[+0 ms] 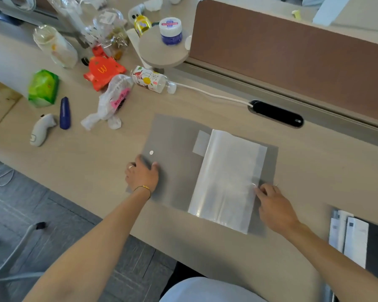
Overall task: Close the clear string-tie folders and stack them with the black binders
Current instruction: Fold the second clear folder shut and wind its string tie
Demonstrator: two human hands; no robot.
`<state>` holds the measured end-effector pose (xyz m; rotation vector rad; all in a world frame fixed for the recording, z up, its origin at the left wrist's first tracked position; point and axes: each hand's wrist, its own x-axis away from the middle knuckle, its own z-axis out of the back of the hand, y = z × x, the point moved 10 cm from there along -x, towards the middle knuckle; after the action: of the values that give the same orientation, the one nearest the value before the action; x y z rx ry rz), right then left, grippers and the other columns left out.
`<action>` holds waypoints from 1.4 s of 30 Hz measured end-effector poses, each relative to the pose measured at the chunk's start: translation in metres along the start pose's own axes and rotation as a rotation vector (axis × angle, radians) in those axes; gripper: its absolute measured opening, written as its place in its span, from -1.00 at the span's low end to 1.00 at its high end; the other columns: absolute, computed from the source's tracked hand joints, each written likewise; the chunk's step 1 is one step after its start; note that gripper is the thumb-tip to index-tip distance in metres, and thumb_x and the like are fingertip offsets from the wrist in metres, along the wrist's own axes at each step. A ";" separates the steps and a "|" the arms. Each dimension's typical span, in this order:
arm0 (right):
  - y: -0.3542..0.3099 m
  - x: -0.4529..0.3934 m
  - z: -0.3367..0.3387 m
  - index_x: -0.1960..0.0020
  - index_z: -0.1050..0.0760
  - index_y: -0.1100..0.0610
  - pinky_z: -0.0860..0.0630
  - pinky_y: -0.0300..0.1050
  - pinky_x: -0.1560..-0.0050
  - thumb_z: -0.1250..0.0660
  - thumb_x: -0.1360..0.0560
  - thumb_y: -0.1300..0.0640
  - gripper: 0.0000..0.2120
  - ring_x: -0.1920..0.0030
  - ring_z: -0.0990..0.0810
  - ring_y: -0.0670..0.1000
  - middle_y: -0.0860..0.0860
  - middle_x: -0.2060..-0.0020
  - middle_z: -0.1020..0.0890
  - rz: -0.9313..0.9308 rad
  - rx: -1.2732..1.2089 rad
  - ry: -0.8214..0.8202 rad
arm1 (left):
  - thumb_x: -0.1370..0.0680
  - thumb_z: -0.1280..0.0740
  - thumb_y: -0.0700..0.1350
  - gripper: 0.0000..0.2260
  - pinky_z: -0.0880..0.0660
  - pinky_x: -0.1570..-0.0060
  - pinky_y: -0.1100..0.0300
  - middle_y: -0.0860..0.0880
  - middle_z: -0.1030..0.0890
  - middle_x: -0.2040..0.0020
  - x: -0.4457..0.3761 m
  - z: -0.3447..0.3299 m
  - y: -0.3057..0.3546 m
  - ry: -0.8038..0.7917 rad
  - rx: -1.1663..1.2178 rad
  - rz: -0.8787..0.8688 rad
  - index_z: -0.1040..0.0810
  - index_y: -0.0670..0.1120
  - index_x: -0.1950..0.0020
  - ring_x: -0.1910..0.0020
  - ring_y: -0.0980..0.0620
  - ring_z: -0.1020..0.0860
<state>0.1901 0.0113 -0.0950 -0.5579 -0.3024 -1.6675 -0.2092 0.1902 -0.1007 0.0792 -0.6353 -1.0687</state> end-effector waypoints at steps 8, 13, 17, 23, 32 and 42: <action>-0.003 0.000 -0.003 -0.52 -0.31 0.17 -0.56 -0.10 -0.04 -0.27 -0.48 0.15 -0.39 -0.27 -0.33 0.07 0.04 -0.24 -0.40 -0.028 0.042 -0.008 | -0.59 -0.14 0.28 -0.52 -0.47 -0.28 -0.07 -0.14 -0.56 -0.08 0.014 -0.013 0.015 -0.155 0.253 0.000 -0.66 -0.05 -0.13 -0.21 -0.21 -0.55; -0.004 0.000 -0.002 -0.50 -0.33 0.19 -0.56 -0.06 -0.05 -0.28 -0.45 0.17 -0.39 -0.28 -0.35 0.11 0.07 -0.24 -0.41 -0.037 0.032 0.009 | -0.61 -0.34 0.05 -0.80 -0.46 0.20 0.15 -0.01 -0.63 0.04 0.041 -0.009 0.030 -0.227 0.617 0.014 -0.59 -0.04 -0.12 0.10 -0.03 -0.59; -0.004 0.002 -0.005 -0.46 -0.37 0.17 -0.58 -0.06 -0.05 -0.31 -0.41 0.18 -0.39 -0.28 -0.36 0.12 0.07 -0.23 -0.41 -0.027 -0.010 0.041 | -0.67 -0.32 -0.10 -0.92 -0.43 0.39 0.23 -0.03 -0.65 0.13 0.077 0.029 0.073 -0.327 0.687 -0.143 -0.56 -0.01 -0.14 0.25 -0.05 -0.64; 0.000 0.009 0.002 -0.40 -0.44 0.16 -0.58 0.00 -0.06 -0.31 -0.41 0.26 -0.46 -0.27 -0.43 0.13 0.07 -0.26 -0.42 -0.003 -0.093 0.101 | -0.63 -0.32 -0.15 -0.77 -0.60 0.27 0.10 0.11 -0.75 0.08 0.160 0.013 0.155 -0.648 0.533 -0.394 -0.61 0.17 -0.15 0.17 0.07 -0.72; 0.057 0.016 0.011 -0.33 -0.52 0.15 -0.57 0.03 0.00 -0.30 -0.48 0.28 -0.58 -0.06 -0.62 0.21 0.13 -0.19 -0.58 -0.152 -0.154 0.183 | -0.65 -0.26 0.02 -0.68 -0.46 -0.11 0.06 -0.15 -0.64 -0.14 0.217 -0.073 0.181 -0.668 0.293 -0.419 -0.51 -0.01 -0.39 -0.14 -0.13 -0.60; 0.114 0.024 -0.016 0.35 -0.60 0.14 -0.55 -0.02 0.20 -0.26 -0.54 0.08 -0.67 0.35 -0.62 0.07 0.01 0.45 -0.64 -0.392 -0.754 0.084 | -0.44 -0.30 0.35 -0.31 -0.27 -0.44 -0.09 -0.06 -0.34 -0.47 0.245 -0.169 0.181 -0.521 -0.062 -0.426 -0.29 0.18 -0.54 -0.49 -0.09 -0.36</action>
<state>0.2962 -0.0371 -0.1094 -1.0264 0.3245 -2.1754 0.1014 0.0350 -0.0650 -0.1294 -1.0844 -1.5391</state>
